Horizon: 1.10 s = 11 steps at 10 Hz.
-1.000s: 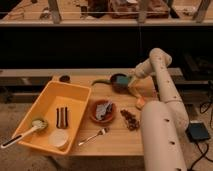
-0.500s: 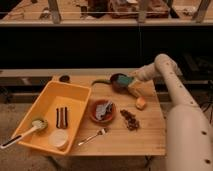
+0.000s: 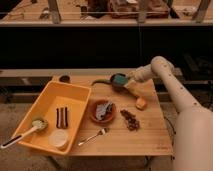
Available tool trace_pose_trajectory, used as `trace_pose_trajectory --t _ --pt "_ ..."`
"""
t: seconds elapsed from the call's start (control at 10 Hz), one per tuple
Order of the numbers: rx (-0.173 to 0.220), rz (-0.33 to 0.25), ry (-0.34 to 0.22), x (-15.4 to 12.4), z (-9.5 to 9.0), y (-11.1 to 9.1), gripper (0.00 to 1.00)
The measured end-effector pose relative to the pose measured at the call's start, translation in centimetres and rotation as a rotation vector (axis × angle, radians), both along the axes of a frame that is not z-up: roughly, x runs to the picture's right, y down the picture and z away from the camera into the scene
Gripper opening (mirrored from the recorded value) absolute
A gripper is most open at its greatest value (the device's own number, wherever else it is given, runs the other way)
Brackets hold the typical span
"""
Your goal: Wipe purple bowl with sponge
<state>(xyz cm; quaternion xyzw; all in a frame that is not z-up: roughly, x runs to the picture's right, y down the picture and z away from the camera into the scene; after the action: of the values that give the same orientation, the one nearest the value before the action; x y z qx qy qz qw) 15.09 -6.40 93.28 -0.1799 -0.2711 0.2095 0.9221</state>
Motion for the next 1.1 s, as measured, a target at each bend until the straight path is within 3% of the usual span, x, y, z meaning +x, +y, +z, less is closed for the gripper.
trace_pose_trajectory --t 0.6,1.1 --pt "-0.045 0.045 0.075 1.6 2.1 -2.5 0.00" --pt "-0.035 0.053 0.089 1.7 3.5 -3.1 0.00"
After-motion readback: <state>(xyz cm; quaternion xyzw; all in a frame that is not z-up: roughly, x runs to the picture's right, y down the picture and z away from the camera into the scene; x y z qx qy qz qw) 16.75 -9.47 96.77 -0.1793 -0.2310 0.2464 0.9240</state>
